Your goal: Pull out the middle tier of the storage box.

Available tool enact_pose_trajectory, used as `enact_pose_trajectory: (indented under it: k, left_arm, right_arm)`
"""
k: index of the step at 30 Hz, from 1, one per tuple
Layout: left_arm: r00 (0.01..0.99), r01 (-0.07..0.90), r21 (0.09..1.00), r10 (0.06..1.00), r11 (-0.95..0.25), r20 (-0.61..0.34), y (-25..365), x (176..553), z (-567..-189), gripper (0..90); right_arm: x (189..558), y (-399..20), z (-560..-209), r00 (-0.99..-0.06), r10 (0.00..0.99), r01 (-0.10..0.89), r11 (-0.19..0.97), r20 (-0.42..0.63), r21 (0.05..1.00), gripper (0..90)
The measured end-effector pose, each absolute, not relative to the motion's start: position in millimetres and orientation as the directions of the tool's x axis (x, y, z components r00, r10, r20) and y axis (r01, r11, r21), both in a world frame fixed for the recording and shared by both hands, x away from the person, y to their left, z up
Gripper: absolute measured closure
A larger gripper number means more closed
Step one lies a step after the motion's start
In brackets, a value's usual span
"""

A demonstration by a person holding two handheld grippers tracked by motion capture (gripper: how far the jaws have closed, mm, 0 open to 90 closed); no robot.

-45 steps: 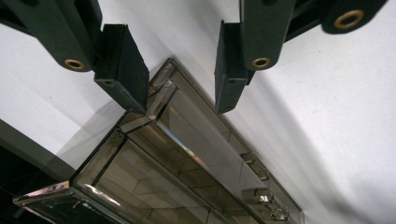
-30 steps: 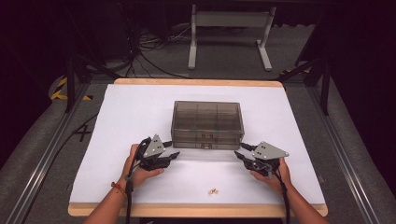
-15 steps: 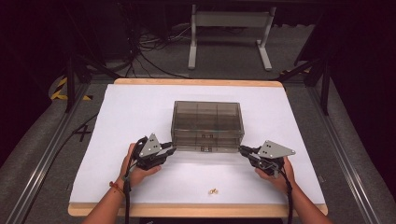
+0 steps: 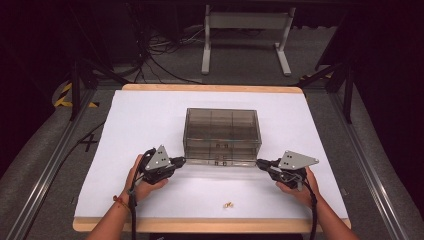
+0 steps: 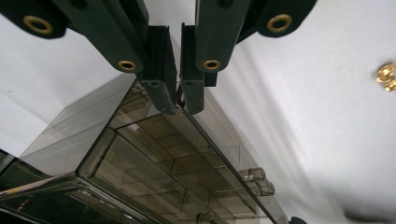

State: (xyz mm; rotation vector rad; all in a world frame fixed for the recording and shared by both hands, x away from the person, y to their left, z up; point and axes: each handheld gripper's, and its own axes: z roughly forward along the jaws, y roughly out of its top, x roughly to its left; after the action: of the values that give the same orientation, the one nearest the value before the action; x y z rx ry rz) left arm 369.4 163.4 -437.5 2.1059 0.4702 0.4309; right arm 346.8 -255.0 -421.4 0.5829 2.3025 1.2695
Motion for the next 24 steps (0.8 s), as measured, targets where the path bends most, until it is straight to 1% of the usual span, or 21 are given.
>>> enact_pose_trajectory:
  k: [12,24]
  left_arm:
    - [0.891,0.163,0.825,0.439,-0.541,0.112,166.2,364.8,-436.8,84.5]
    - [0.909,0.143,0.805,0.398,-0.576,0.123,167.6,359.9,-434.3,84.8]
  right_arm:
    - [343.8,-256.6,-419.7,-0.841,0.514,0.143,0.515,-0.171,0.845,86.5]
    - [340.0,-257.2,-416.0,-0.866,0.475,0.141,0.531,-0.155,0.836,86.7]
